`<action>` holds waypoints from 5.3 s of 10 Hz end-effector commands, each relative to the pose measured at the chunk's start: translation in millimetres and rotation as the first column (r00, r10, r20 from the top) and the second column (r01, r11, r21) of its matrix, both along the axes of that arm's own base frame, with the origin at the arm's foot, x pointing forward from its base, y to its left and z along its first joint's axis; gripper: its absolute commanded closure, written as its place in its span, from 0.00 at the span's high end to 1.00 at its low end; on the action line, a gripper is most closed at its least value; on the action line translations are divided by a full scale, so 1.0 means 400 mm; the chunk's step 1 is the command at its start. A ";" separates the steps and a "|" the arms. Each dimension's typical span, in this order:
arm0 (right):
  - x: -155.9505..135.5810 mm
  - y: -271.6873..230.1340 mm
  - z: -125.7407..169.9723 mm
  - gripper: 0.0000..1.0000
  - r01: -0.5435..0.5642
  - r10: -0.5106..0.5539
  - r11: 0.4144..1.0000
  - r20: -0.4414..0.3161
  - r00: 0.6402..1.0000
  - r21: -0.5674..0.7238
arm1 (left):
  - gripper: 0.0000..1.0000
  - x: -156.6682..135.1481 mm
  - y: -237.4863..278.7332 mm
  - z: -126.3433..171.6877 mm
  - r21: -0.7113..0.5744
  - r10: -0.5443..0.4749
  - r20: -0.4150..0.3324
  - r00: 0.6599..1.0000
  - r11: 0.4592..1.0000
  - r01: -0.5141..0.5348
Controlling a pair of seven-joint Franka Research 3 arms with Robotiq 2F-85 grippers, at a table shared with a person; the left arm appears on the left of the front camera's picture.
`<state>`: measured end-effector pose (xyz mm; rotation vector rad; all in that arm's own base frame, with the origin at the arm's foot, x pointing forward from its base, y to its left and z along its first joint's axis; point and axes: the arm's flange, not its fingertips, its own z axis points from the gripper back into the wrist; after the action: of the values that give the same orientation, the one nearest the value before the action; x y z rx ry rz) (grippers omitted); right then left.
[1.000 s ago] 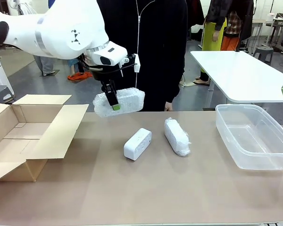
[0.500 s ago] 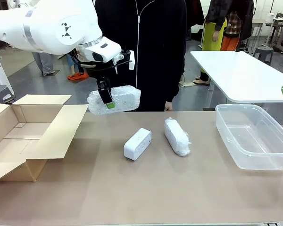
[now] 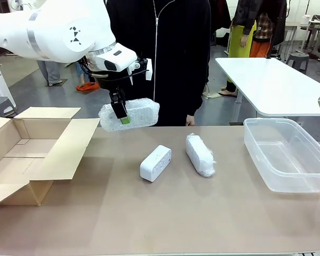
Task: Separate and place wrapped and unwrapped clocks.
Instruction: Pick up the Digital clock indicated by the person, then if the picked Digital clock is wrapped, place it in the Package Box ; if not, place it in the Organizing box.
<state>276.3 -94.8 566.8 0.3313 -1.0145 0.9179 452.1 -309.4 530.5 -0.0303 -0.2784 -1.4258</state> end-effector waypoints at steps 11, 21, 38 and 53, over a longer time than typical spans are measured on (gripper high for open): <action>0.006 0.001 -0.003 1.00 -0.019 0.019 1.000 0.007 1.000 0.010 | 0.55 -0.004 -0.001 0.026 -0.009 0.040 0.018 0.999 0.999 -0.040; 0.006 0.001 -0.003 1.00 -0.019 0.019 1.000 0.007 1.000 0.010 | 0.55 -0.217 0.565 0.150 -0.287 0.713 0.236 0.660 0.701 -0.653; 0.006 0.001 -0.003 1.00 -0.019 0.019 1.000 0.007 1.000 0.010 | 0.55 0.055 0.892 -0.286 -0.232 0.833 0.030 0.552 0.543 -0.807; 0.006 0.001 -0.003 1.00 -0.019 0.019 1.000 0.007 1.000 0.010 | 1.00 0.089 0.918 -0.353 -0.192 0.865 -0.020 0.501 0.489 -0.851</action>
<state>275.6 -95.8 567.0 0.3255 -1.0125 0.9145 492.5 50.9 383.3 0.0375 -0.4058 -0.3578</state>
